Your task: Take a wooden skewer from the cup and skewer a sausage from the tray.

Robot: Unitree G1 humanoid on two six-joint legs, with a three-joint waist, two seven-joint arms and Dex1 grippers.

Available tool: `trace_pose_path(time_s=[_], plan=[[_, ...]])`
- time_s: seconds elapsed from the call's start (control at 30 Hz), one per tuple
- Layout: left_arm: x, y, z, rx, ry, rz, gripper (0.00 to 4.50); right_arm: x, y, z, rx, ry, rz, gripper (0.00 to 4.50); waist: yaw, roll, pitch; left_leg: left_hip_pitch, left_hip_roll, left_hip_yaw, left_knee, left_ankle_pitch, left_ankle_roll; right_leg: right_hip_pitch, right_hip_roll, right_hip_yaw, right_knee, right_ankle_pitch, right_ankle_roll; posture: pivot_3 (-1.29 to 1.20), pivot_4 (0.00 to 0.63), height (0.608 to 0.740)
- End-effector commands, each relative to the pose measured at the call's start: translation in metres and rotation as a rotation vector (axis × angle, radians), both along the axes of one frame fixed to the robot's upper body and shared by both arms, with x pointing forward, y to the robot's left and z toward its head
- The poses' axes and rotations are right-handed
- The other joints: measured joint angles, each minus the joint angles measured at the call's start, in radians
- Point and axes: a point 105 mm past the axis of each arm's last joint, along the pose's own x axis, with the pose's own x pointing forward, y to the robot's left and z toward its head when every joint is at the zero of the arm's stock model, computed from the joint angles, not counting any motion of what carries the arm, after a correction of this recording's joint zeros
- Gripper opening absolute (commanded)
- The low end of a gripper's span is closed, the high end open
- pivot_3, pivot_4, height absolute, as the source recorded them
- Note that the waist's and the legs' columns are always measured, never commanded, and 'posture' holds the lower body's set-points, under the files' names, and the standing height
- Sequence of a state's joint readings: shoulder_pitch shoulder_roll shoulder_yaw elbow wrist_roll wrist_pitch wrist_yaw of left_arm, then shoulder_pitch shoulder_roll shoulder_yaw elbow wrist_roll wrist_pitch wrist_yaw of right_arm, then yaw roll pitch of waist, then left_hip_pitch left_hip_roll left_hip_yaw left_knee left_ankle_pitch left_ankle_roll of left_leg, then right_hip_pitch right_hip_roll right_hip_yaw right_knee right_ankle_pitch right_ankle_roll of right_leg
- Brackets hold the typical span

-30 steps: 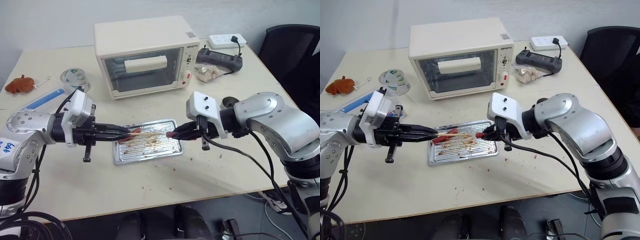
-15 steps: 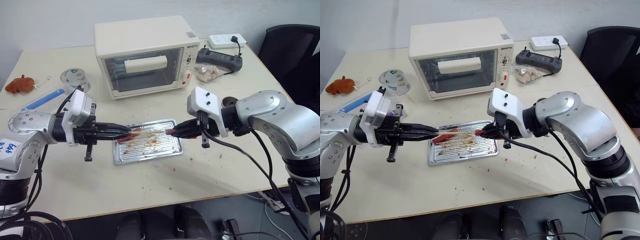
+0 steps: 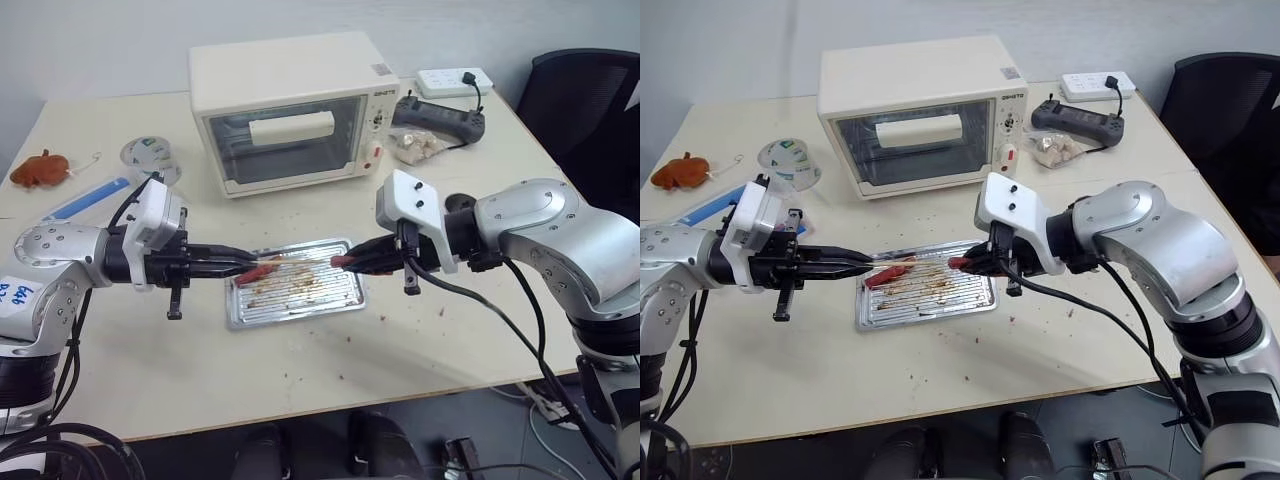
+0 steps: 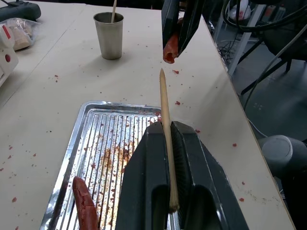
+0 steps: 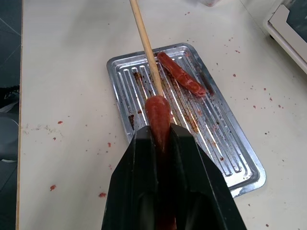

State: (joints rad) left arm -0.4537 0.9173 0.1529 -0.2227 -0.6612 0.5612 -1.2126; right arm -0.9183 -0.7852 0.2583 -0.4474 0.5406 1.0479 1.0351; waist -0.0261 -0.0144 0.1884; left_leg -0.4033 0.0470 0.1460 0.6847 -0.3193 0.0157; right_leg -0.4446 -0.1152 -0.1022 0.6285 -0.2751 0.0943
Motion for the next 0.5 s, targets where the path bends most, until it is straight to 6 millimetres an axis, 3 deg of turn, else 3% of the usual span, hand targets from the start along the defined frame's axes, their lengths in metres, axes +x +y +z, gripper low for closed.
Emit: trace_pose_path(time_s=[0.03, 0.5], plan=[[-0.0022, -0.0037, 0.0077, 0.003, -0.042, -0.018, 0.0, -0.0037, -0.0002, 0.0155, 0.017, -0.07, 0.015, 0.08, 0.0, 0.0, 0.0, 0.0, 0.0, 0.0, 0.0, 0.0, 0.0, 0.0, 0.0, 0.0, 0.0, 0.0, 0.0, 0.0, 0.15, 0.74], [-0.0026, -0.0045, 0.0112, -0.001, -0.049, -0.023, 0.0, 0.0016, -0.0045, 0.0062, 0.004, -0.062, -0.002, 0.08, 0.0, 0.0, 0.0, 0.0, 0.0, 0.0, 0.0, 0.0, 0.0, 0.0, 0.0, 0.0, 0.0, 0.0, 0.0, 0.0, 0.15, 0.74]])
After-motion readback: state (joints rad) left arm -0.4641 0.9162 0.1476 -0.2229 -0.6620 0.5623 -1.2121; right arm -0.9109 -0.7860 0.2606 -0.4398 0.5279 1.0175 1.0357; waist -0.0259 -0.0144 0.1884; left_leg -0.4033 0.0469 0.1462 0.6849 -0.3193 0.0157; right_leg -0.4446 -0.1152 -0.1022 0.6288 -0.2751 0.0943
